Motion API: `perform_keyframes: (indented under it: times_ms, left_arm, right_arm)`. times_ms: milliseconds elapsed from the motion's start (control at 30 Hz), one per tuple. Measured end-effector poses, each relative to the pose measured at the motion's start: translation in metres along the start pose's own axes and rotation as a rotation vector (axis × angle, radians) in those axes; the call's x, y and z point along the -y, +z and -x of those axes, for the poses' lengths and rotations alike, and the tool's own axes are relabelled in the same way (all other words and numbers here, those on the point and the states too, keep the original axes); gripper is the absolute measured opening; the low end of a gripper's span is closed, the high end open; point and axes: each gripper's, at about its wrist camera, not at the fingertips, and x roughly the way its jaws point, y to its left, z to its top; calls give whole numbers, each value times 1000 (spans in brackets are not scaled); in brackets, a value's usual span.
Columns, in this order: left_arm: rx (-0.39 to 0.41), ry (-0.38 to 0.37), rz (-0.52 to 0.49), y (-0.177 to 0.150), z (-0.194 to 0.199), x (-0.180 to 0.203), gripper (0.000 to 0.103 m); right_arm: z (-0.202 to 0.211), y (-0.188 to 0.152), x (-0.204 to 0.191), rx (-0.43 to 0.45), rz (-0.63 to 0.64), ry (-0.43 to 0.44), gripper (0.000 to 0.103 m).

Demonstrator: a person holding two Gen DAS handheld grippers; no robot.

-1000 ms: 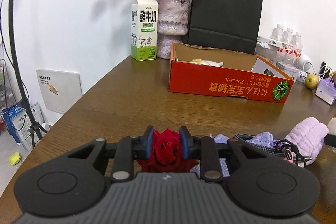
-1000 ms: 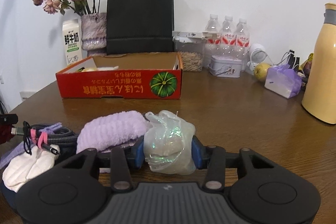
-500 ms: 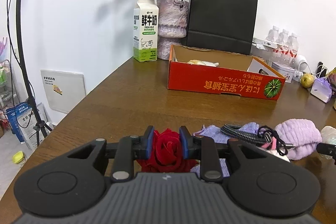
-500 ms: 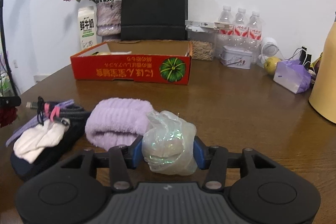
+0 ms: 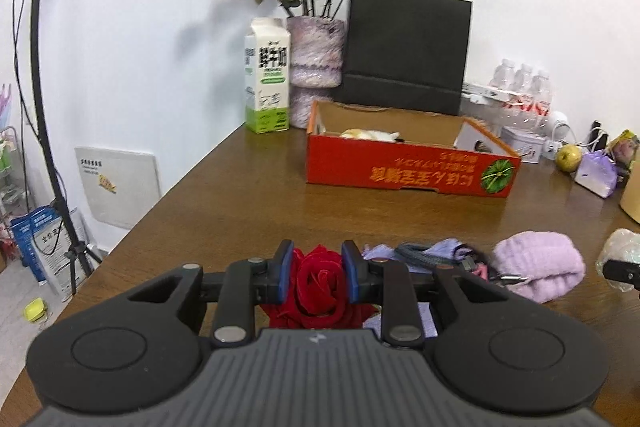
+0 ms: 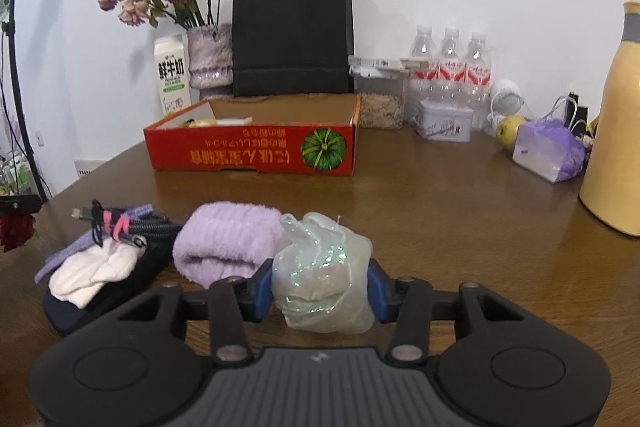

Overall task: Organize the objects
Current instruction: 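Carry the red rose and plastic bag toward the red box with both grippers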

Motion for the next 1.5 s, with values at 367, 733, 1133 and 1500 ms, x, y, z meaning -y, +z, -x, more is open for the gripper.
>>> perform_keyframes:
  times_ms: [367, 733, 1133, 1500]
  left_arm:
    - [55, -77, -44, 39, -3, 32, 27]
    - [135, -160, -60, 93, -33, 60, 27]
    - [208, -183, 17, 143, -92, 67, 27]
    - [164, -177, 16, 169, -162, 75, 26]
  right_arm:
    - [-2, 42, -15, 85, 32, 32, 45]
    - [-38, 102, -39, 160, 60, 97, 45]
    - [-109, 161, -55, 195, 45, 146, 45]
    - [-175, 186, -53, 156, 64, 142, 45]
